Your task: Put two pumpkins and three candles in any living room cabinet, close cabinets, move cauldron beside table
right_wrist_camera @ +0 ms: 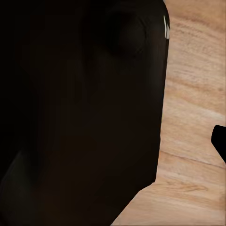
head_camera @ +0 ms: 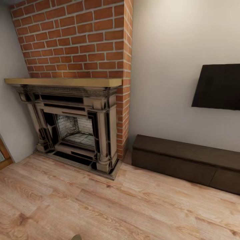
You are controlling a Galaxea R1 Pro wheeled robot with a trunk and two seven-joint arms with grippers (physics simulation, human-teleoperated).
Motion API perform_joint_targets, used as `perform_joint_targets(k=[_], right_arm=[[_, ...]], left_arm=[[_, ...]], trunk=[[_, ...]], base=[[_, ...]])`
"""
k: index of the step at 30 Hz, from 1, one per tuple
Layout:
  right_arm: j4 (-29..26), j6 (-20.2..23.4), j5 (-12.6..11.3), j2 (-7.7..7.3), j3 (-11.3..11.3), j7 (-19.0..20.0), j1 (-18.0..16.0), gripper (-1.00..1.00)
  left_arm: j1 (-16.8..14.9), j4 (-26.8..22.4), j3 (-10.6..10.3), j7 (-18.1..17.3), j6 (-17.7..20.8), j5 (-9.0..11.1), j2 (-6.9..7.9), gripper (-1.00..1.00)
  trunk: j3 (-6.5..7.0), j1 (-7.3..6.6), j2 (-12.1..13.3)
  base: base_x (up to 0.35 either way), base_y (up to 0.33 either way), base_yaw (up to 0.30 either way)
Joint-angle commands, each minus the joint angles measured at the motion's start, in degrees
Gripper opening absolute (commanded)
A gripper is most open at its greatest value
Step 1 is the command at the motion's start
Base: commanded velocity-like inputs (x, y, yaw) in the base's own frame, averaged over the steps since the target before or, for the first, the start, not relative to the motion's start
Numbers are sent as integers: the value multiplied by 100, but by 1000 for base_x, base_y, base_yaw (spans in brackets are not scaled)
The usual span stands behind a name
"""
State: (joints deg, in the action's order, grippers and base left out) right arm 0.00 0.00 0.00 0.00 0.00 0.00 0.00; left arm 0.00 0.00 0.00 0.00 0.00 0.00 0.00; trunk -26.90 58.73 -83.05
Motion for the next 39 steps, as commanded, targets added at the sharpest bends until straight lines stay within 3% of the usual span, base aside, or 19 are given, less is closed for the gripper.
perform_joint_targets(k=[1, 14, 39], right_arm=[[-8, -33, -13, 0, -9, -26, -34, 100], [-6, -225, 8, 0, 0, -21, -70, 100], [0, -466, 0, 0, -16, 4, -71, 100]], left_arm=[[9, -33, 6, -17, -18, -10, 33, 100], [9, -251, 0, -18, -26, 24, 128, 100], [9, -311, -33, -18, -53, -14, 123, 100]], trunk=[[-3, 0, -3], [-3, 0, -3], [-3, 0, -3]], base=[[0, 0, 0], [10, 29, -22], [122, 226, -271]])
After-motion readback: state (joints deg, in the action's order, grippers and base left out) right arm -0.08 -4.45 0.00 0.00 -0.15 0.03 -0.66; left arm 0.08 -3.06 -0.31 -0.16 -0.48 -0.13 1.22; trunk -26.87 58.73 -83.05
